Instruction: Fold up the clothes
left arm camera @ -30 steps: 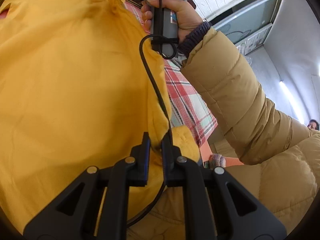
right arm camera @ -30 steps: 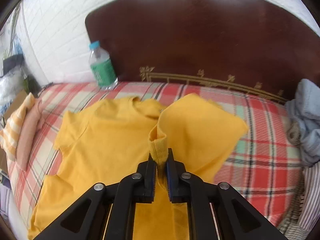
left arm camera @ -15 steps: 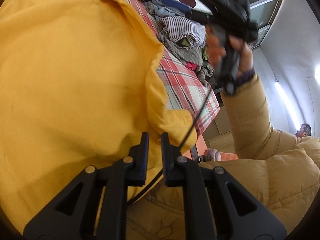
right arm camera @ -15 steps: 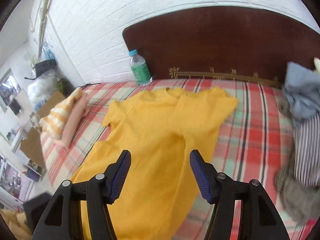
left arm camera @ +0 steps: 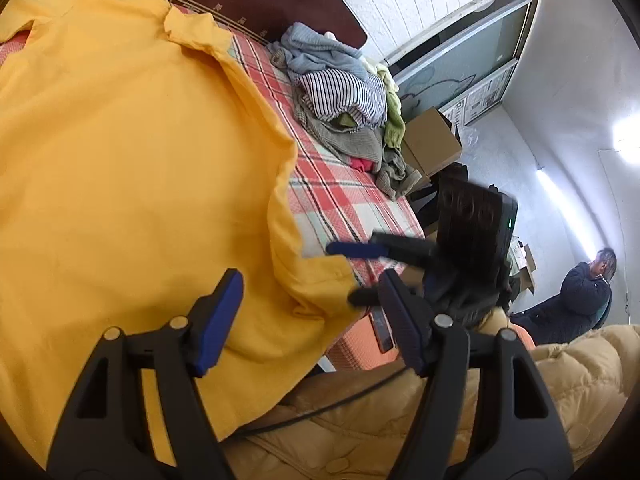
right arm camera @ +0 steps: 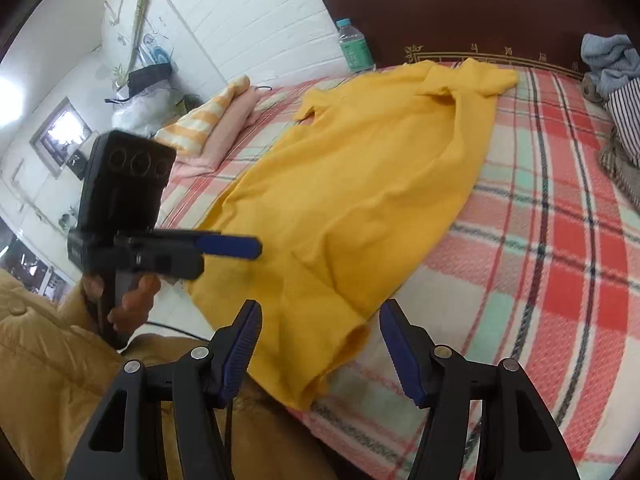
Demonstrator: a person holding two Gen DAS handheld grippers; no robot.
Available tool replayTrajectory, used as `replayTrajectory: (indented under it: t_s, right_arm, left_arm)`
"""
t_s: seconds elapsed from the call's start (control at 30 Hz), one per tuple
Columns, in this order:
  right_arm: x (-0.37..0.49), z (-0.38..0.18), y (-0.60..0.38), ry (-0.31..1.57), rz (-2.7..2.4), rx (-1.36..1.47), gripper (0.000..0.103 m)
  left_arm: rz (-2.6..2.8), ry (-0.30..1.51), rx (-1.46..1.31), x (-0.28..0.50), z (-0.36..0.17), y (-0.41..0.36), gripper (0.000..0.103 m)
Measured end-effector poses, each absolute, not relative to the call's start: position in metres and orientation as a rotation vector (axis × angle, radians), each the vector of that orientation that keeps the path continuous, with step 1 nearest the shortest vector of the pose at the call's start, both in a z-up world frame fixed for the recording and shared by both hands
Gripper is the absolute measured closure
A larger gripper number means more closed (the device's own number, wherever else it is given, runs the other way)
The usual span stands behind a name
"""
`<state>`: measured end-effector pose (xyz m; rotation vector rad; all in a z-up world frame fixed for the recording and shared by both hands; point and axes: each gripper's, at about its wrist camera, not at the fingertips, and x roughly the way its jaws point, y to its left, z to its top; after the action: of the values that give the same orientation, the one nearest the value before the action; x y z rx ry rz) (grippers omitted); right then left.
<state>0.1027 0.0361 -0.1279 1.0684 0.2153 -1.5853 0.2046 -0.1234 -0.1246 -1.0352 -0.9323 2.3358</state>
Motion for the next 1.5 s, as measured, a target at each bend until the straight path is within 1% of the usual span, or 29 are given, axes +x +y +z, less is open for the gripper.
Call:
replayTrajectory:
  t_s: [0.03,0.1,0.27,0.33,0.4,0.5,0.57,0.67,0.73,0.87,0.9,1.0,1.1,1.2,1.23,1.27,1.3,1.33,1.37,1.4,1.47,1.5]
  right_arm:
    - [0.107,-0.134,0.035,0.216,-1.582,1.079,0.044]
    - [0.114,-0.14,0.034,0.233,-1.593,1.083,0.091]
    - [0.135,-0.111,0.052,0.308,-1.722,0.97,0.096]
    - [0.149,-0.09,0.059,0.377,-1.758,0.888,0.096]
    - [0.165,-0.086,0.055,0.512,-1.77,0.85,0.096]
    - [0.183,-0.103,0.04,0.682,-1.734,0.847,0.095]
    - [0.191,-0.117,0.03,0.769,-1.705,0.858,0.093]
    - [0.188,-0.122,0.033,0.702,-1.664,0.916,0.087]
    - [0.185,-0.113,0.041,0.639,-1.62,0.917,0.084]
    - [0.175,-0.087,0.059,0.499,-1.525,0.89,0.082]
    - [0.171,-0.081,0.063,0.467,-1.517,0.877,0.079]
    - [0.139,-0.072,0.067,0.378,-1.59,0.868,0.078]
    - [0.103,-0.076,0.055,0.312,-1.696,0.908,0.075]
    - [0.067,-0.084,0.023,0.316,-1.788,0.948,0.071]
    - [0.055,-0.086,0.012,0.321,-1.814,0.959,0.07]
    - [0.045,-0.089,0.0,0.339,-1.836,0.962,0.065]
    - [0.035,-0.091,-0.014,0.37,-1.856,0.957,0.064]
    - [0.025,-0.093,-0.028,0.401,-1.875,0.951,0.064]
    - [0.017,-0.095,-0.039,0.429,-1.894,0.948,0.064]
    - [0.01,-0.097,-0.049,0.454,-1.91,0.947,0.064]
    - [-0.001,-0.101,-0.064,0.478,-1.924,0.971,0.064]
    - [-0.008,-0.106,-0.072,0.492,-1.924,0.993,0.064]
  left_arm:
    - [2.33,-0.934,-1.039,0.2,-0.125,-0.124,0.032]
    - [2.3,-0.955,-1.053,0.191,-0.128,-0.123,0.032]
    - [2.23,-0.974,-1.073,0.193,-0.138,-0.119,0.032]
    - [2.204,-0.977,-1.076,0.192,-0.14,-0.115,0.032]
    - [2.184,-0.966,-1.077,0.19,-0.14,-0.109,0.032]
    - [2.164,-0.958,-1.105,0.189,-0.145,-0.102,0.032]
    - [2.163,-0.958,-1.126,0.188,-0.15,-0.101,0.032]
    - [2.16,-0.959,-1.153,0.188,-0.157,-0.102,0.032]
    - [2.161,-0.953,-1.168,0.185,-0.159,-0.101,0.032]
    - [2.148,-0.935,-1.16,0.182,-0.159,-0.098,0.032]
    - [2.144,-0.932,-1.161,0.181,-0.159,-0.097,0.032]
    - [2.143,-0.909,-1.187,0.179,-0.162,-0.093,0.032]
    - [2.15,-0.854,-1.207,0.181,-0.161,-0.087,0.032]
    - [2.139,-0.824,-1.215,0.186,-0.161,-0.081,0.033]
    - [2.138,-0.819,-1.219,0.188,-0.161,-0.08,0.034]
    - [2.134,-0.818,-1.223,0.19,-0.162,-0.079,0.038]
    - [2.128,-0.82,-1.228,0.192,-0.163,-0.078,0.045]
    - [2.125,-0.818,-1.235,0.194,-0.164,-0.077,0.048]
    - [2.122,-0.817,-1.242,0.197,-0.165,-0.076,0.055]
    - [2.121,-0.819,-1.247,0.198,-0.166,-0.076,0.059]
    - [2.122,-0.833,-1.253,0.2,-0.169,-0.078,0.063]
    - [2.122,-0.84,-1.254,0.2,-0.17,-0.079,0.066]
